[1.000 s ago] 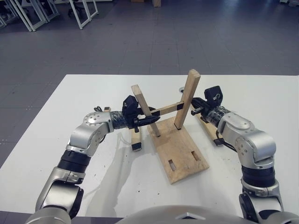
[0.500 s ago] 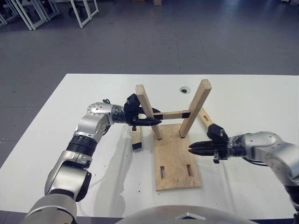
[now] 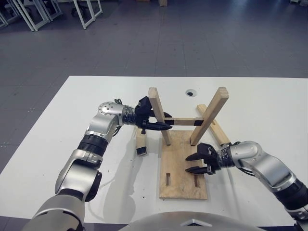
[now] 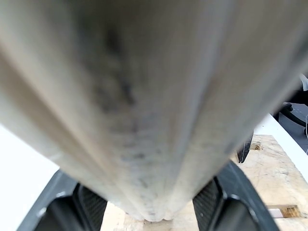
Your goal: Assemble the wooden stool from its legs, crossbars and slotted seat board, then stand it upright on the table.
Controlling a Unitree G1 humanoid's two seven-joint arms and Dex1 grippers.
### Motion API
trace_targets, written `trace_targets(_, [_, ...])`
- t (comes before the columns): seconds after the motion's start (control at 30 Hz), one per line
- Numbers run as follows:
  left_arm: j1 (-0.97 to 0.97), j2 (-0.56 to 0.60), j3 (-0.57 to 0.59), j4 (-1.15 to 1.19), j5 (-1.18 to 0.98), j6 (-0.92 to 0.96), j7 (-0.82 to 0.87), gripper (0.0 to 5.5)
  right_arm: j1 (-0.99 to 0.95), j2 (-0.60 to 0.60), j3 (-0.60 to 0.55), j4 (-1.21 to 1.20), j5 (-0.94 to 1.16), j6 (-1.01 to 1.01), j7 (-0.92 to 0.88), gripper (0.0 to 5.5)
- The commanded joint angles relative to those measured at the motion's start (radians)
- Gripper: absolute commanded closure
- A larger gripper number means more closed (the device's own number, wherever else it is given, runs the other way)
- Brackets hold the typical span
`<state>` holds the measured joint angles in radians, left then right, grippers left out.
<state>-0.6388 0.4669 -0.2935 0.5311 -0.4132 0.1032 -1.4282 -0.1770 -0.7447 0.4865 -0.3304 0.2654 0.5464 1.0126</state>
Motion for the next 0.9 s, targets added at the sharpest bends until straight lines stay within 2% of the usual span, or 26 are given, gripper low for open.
trace_targets(0.03, [0.022,-0.005,-0.041,0.023,0.120,-0.014,0.028,2.87,0.036,0.008,0.038,0.082,-0.068,-0.007,-0.022,3.32])
trace_targets(0.27, [0.016,0.014,-0.025,0.016,0.161,-0.013,-0.018,1.81,0.051,0.017,0.032,0.094,-0.077,-0.019,-0.039,3.32])
trace_targets(0.43, [-0.015,0.134,-0.050,0.057,0.271,-0.079,-0.105,1.02,0.052,0.036,0.026,0.112,-0.087,-0.024,-0.064,3.32])
trace_targets(0.5, [-0.051,0.155,-0.017,0.097,0.290,-0.080,-0.072,1.02,0.045,0.050,0.022,0.123,-0.088,-0.026,-0.078,3.32])
trace_targets(0.57, [-0.092,0.157,0.039,0.121,0.294,-0.025,0.030,1.02,0.040,0.066,0.018,0.129,-0.089,-0.025,-0.094,3.32])
trace_targets(0.7, [-0.164,0.140,0.247,0.052,0.244,0.254,0.409,1.02,0.052,0.093,0.005,0.122,-0.079,-0.009,-0.127,3.32])
trace_targets(0.8, [-0.140,0.065,0.431,-0.243,0.168,0.545,0.720,1.34,0.079,0.102,0.001,0.106,-0.075,0.000,-0.151,3.32])
trace_targets(0.9, [-0.139,-0.098,0.557,-0.595,0.031,0.848,0.948,1.34,0.095,0.103,-0.002,0.095,-0.074,0.007,-0.160,3.32])
